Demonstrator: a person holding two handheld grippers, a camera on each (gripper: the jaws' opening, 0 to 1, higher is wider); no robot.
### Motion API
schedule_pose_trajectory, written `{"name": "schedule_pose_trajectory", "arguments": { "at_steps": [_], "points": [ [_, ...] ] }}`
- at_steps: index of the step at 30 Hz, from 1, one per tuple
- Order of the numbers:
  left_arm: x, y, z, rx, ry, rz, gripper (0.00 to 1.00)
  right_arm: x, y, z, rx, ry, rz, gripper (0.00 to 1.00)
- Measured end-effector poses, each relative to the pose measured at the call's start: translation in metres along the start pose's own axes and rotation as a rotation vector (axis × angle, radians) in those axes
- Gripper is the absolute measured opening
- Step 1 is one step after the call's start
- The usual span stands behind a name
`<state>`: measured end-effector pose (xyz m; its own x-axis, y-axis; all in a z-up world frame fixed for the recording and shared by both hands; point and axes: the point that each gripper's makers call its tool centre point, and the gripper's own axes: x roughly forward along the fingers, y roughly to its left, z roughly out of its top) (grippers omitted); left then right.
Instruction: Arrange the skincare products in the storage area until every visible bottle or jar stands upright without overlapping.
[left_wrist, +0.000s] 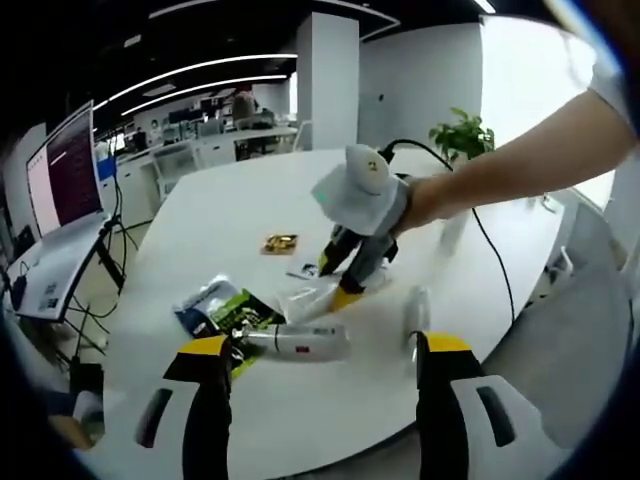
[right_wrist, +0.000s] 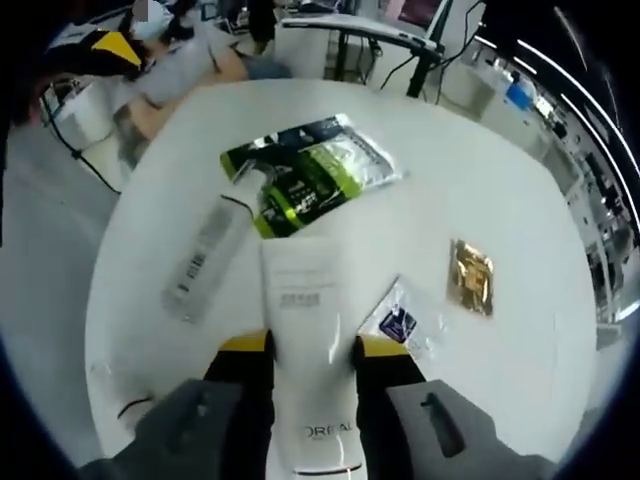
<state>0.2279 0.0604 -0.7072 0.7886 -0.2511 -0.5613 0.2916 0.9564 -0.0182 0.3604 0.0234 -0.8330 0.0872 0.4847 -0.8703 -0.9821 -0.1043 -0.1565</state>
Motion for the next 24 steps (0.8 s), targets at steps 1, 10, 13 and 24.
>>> {"name": "schedule_pose_trajectory", "arguments": {
  "at_steps": [1,10,13,24],
  "points": [
    [0.000,0.000,0.000,-0.001,0.000,-0.001,0.68,-0.001,0.000,0.000,0.001,-0.003,-0.007,0.30],
    [-0.002,-0.005,0.010,-0.004,-0.050,-0.018,0.70,-0.024,0.005,0.003,0.071,-0.097,-0.062,0.30],
    [-0.002,-0.005,0.010,-0.009,-0.054,-0.020,0.69,-0.031,0.007,0.002,0.085,-0.115,-0.082,0.30],
    [-0.005,-0.002,0.013,-0.038,-0.068,-0.011,0.68,-0.068,0.015,0.016,0.050,-0.194,-0.166,0.29]
  ]
}}
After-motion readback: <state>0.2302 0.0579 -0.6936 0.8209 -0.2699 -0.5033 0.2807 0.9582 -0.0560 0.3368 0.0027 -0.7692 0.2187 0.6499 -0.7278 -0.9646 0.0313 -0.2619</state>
